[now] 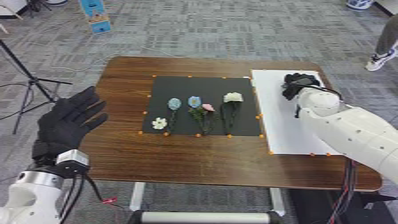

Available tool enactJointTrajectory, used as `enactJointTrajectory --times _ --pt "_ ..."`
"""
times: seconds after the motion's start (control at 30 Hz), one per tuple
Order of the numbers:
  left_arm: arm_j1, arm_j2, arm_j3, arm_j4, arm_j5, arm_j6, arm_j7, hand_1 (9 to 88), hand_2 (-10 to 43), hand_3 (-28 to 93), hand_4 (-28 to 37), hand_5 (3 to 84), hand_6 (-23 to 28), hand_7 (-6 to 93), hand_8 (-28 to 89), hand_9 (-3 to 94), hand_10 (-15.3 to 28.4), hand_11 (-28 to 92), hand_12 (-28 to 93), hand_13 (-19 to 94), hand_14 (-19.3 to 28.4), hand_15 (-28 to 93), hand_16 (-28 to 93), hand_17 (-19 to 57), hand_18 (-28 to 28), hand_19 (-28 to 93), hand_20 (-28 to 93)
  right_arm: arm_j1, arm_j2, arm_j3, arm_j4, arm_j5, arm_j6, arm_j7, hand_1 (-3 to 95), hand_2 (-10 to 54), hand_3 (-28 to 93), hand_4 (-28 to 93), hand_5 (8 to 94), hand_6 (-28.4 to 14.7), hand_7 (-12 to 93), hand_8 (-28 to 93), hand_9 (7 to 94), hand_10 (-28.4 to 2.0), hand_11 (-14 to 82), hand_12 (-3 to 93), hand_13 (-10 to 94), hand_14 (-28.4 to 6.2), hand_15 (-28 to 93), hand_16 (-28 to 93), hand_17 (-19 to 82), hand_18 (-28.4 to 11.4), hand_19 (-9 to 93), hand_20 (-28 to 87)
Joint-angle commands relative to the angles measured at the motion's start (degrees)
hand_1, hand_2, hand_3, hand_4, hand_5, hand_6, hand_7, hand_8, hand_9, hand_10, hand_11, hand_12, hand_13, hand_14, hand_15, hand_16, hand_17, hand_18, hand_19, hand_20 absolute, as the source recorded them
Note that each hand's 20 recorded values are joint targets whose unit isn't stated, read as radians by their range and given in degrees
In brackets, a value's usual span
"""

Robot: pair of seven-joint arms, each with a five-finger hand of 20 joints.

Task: Arrange flowers

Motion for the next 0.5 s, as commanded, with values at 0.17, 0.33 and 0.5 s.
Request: enactJointTrajectory --times 0.17,0.33,0.5 --pt "0.3 -0.25 -0.07 0.00 -0.29 -0.52 -0.26 19.7 -4.3 72 -28.3 34.7 4.1 20.0 -9 27.1 11.6 21 18 22 13.4 28 3 -10.0 22.1 44 12 -0.8 0.4 -2.2 -1.6 0.0 5.5 -0.6 42.7 -9.5 82 -28 52.9 2.5 35 -10 66.8 -7.0 23.3 29.8 67 -6.6 89 31 32 -19.2 83 50" --pt "0.1 -0.27 0.01 0.16 -0.26 -0.79 -0.56 19.7 -4.4 72 -28.3 34.7 4.2 19.9 -9 27.2 11.5 21 18 22 13.4 28 3 -10.1 22.1 44 12 -1.9 0.7 -3.2 -3.3 -1.7 10.2 -2.0 49.9 -9.5 76 -28 62.5 3.8 49 2 79.5 -5.1 23.0 45.0 70 -5.3 88 32 34 -18.4 84 50" --pt "-0.1 -0.24 0.09 0.20 -0.31 -0.91 -0.51 19.6 -4.3 72 -28.3 34.7 4.1 20.0 -9 27.2 11.6 21 18 22 13.4 28 3 -10.1 22.1 44 12 -4.3 3.4 -1.6 -9.3 0.0 10.7 -5.4 53.3 -9.5 77 -28 69.7 4.0 50 1 84.6 -4.0 25.8 45.0 73 -4.7 87 33 35 -18.2 84 51"
